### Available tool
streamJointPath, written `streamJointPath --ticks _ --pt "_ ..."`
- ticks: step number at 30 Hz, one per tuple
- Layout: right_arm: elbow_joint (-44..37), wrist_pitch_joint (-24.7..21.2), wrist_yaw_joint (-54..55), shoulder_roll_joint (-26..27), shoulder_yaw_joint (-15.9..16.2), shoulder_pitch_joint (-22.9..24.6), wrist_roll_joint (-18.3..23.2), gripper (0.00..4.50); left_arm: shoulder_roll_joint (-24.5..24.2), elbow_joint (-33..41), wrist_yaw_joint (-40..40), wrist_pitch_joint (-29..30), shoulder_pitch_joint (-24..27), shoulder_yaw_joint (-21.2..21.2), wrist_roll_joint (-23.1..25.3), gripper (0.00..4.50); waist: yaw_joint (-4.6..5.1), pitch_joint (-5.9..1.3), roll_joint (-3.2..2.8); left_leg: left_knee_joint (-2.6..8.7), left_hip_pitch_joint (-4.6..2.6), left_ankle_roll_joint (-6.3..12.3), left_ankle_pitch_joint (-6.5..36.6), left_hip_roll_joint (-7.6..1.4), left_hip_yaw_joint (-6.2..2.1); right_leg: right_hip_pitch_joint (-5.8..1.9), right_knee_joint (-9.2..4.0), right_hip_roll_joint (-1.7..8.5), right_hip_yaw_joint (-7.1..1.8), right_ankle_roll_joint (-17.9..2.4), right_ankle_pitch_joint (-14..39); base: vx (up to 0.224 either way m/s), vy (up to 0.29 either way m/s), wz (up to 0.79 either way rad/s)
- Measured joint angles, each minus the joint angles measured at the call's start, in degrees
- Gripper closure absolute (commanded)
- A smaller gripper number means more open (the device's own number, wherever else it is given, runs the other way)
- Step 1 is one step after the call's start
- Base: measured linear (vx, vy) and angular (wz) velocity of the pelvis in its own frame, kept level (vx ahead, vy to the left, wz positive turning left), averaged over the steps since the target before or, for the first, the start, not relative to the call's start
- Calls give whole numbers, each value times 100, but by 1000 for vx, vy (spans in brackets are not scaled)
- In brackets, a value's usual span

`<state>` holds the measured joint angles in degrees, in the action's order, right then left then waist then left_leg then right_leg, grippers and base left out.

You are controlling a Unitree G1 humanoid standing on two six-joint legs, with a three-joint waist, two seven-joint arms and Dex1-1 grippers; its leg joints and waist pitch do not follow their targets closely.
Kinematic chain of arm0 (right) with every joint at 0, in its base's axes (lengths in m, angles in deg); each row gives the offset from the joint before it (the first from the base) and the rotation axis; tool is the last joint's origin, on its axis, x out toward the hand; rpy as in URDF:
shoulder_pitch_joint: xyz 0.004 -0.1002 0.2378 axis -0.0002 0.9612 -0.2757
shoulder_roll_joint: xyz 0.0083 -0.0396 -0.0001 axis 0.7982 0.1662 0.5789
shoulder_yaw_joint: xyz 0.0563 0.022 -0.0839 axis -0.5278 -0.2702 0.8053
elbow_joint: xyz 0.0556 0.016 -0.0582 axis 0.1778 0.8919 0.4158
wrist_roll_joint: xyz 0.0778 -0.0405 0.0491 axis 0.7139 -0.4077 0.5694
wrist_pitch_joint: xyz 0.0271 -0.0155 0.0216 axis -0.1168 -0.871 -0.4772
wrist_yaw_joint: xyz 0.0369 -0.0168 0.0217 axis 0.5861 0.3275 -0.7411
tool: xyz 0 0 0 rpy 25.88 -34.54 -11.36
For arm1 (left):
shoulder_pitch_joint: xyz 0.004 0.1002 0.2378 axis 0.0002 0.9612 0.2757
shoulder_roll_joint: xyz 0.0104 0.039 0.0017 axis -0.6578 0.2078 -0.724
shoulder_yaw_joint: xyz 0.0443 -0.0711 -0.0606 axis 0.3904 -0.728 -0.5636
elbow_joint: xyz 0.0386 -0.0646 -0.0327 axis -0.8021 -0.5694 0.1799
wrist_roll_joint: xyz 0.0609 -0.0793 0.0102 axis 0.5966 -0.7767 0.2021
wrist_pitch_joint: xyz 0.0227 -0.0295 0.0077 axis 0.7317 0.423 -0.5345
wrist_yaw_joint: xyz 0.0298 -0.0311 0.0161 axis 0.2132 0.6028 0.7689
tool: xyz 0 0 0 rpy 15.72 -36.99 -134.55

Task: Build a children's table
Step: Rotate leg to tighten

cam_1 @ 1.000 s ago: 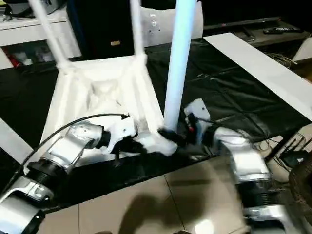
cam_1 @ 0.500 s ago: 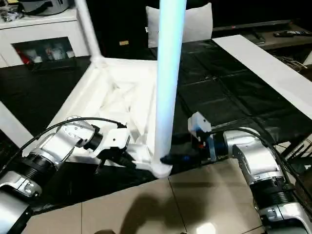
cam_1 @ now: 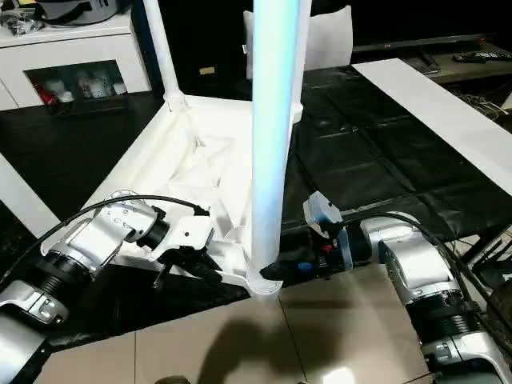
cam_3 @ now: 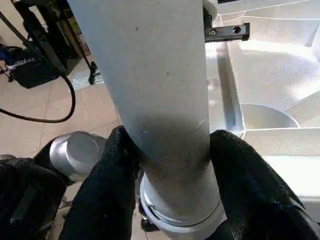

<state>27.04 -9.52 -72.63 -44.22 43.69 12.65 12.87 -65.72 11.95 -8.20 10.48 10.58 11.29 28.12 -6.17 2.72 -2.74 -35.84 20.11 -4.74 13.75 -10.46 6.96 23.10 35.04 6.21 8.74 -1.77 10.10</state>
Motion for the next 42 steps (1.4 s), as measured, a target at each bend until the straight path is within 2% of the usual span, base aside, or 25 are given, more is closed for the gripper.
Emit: streamJointPath --ticks 5,8,10,12,15,18,20,22,23,24,26,29,32,33,38,39,41,42 --pt "-30 -128 127 124 -72 83 59 260 -24 121 -9 344 79 -91 -87 450 20 -1 0 2 -6 -2 -1 -9 9 0 1 -6 -2 0 0 0 0 0" --pt "-151 -239 505 331 -138 180 71 260 -56 278 100 748 211 -264 -93 450 73 -2 -2 4 -14 -11 -6 -16 15 0 3 -11 -5 5 2 0 0 0" --pt "-158 -302 1154 599 -273 185 -41 260 -64 317 445 1122 247 -436 -65 450 179 -2 -2 4 -24 -37 -15 -35 29 1 -4 -26 -4 10 -1 0 0 0" --pt "-115 -466 2086 963 -471 138 -234 261 59 331 1008 1505 295 -663 9 450 359 -2 5 3 -35 -79 -17 -55 31 -1 -9 -56 -10 7 -4 0 0 0" --pt "3 -755 3247 1369 -702 -54 -425 261 401 327 1723 1986 302 -889 40 450 579 0 8 4 -49 -104 -32 -64 29 -2 -25 -79 -4 7 -4 0 0 0" --pt "149 -981 4346 1917 -980 -224 -554 261 798 289 2435 2388 314 -1173 33 450 719 1 3 6 -54 -105 -33 -63 17 -6 -41 -90 15 7 -4 0 0 0" --pt "197 -994 4688 2042 -1015 -279 -606 261 914 276 2654 2493 311 -1253 22 450 743 -1 0 19 -53 -104 -32 -63 7 -13 -60 -95 23 7 -4 0 0 0" --pt "491 -802 5428 2466 -1131 -489 -756 261 1175 177 3222 2665 277 -1517 27 450 775 0 -1 25 -43 -105 -33 -64 1 -9 -72 -97 25 0 -9 0 0 0" --pt "587 -670 5635 2566 -1150 -522 -793 205 1251 144 3379 2685 261 -1574 27 450 781 -1 -2 28 -30 -104 -32 -65 -4 -8 -91 -97 30 -3 -15 0 0 0" --pt "659 -510 5764 2634 -1175 -522 -813 191 1304 141 3476 2689 258 -1614 26 450 782 -1 -1 32 -12 -103 -31 -73 -8 -4 -111 -96 27 -4 -43 0 0 0" --pt "755 -453 5930 2679 -1179 -531 -875 191 1419 167 3461 2695 253 -1568 -20 450 732 -3 -11 32 3 -75 -20 -63 -8 -3 -130 -91 11 -8 -76 0 0 0" --pt "627 -469 5868 2576 -1203 -431 -915 148 1460 270 3329 2656 257 -1401 -54 450 597 0 -22 43 11 -18 -14 -53 -7 3 -127 -90 -7 -27 -85 36 7 3" --pt "344 -468 5487 2423 -1197 -215 -831 127 1383 289 3172 2528 258 -1322 -76 450 513 -1 -26 63 11 -11 -12 -52 -2 13 -119 -90 -7 -30 -68 18 2 1" --pt "290 -453 5350 2336 -1181 -162 -804 103 1335 286 3128 2442 258 -1284 -75 450 465 1 -29 63 9 -12 -12 -54 2 16 -111 -90 -8 -31 -67 0 0 0" --pt "-40 -307 4232 1605 -1056 239 -472 76 956 249 2567 1930 292 -1059 -57 450 296 11 -51 62 -4 -25 -23 -54 12 10 -106 -88 -16 -24 -71 0 0 0" --pt "-79 -306 3999 1438 -1051 267 -430 58 884 243 2422 1819 302 -1008 -54 450 277 11 -52 62 -5 -29 -25 -55 14 9 -108 -88 -18 -17 -72 0 0 0" --pt "-229 -314 3590 1171 -1038 319 -385 53 750 219 2212 1641 304 -919 -35 450 256 11 -52 61 -8 -31 -28 -55 17 5 -108 -87 -20 -16 -72 0 0 0" --pt "-276 -329 3378 1031 -1037 323 -370 32 678 208 2102 1525 304 -867 -28 450 251 11 -51 61 -11 -31 -28 -57 17 1 -108 -87 -20 -16 -72 0 0 0"
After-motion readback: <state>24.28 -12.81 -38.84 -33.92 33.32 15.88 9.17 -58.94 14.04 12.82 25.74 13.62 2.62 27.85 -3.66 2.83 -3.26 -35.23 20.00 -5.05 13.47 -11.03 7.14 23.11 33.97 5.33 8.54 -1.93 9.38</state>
